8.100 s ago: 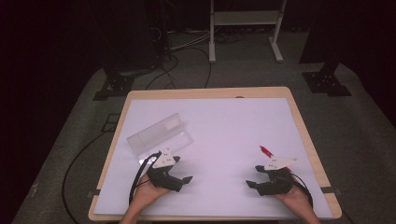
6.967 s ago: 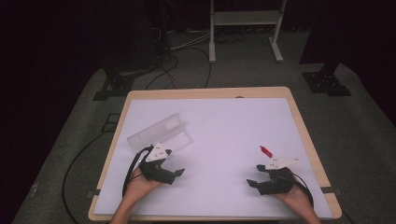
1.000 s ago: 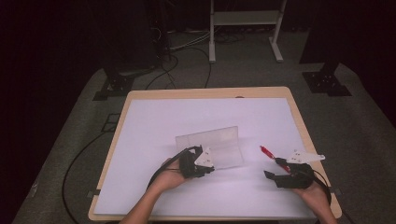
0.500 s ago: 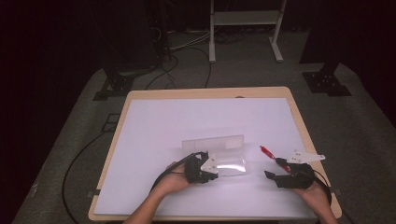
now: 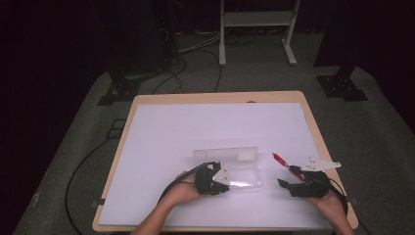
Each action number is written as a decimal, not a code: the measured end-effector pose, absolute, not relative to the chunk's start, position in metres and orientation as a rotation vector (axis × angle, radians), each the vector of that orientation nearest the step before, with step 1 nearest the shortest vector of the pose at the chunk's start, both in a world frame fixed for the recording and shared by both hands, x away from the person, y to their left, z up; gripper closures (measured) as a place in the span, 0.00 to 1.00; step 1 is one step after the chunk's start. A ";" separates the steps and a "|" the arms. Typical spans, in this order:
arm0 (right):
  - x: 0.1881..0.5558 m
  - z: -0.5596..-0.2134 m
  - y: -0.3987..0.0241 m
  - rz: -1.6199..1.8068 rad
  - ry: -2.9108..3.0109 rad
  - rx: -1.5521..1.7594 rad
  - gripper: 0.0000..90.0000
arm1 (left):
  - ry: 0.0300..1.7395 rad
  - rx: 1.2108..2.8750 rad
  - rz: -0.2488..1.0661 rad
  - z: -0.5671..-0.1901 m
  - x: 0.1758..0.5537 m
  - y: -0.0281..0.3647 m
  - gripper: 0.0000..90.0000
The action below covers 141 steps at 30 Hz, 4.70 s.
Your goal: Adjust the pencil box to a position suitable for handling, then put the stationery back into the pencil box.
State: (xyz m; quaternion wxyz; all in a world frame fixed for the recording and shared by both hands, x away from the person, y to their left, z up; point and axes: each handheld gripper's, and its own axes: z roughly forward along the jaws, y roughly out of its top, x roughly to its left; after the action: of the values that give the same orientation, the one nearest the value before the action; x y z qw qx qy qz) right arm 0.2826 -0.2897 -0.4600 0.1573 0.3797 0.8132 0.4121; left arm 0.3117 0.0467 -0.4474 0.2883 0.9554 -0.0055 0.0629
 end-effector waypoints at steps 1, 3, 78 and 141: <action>0.283 -0.460 -0.290 1.175 2.327 1.084 0.30 | -0.014 2.549 0.166 -0.448 0.312 0.047 0.97; 0.283 -0.461 -0.290 1.169 2.329 1.084 0.30 | -0.015 2.548 0.167 -0.448 0.312 0.047 0.97; 0.314 -0.467 -0.314 1.008 2.328 1.282 0.87 | 0.428 2.290 0.354 -0.417 0.309 0.180 0.67; 0.295 -0.369 -0.253 1.230 2.457 0.895 0.87 | 0.761 2.126 0.417 -0.434 0.321 0.241 0.21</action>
State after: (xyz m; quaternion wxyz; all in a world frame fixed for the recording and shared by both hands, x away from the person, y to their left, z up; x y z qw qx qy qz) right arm 0.2953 -0.2528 -0.3692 0.1256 0.3072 0.8435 0.4223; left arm 0.3207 0.2410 -0.4343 0.4103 0.8443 0.3022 0.1657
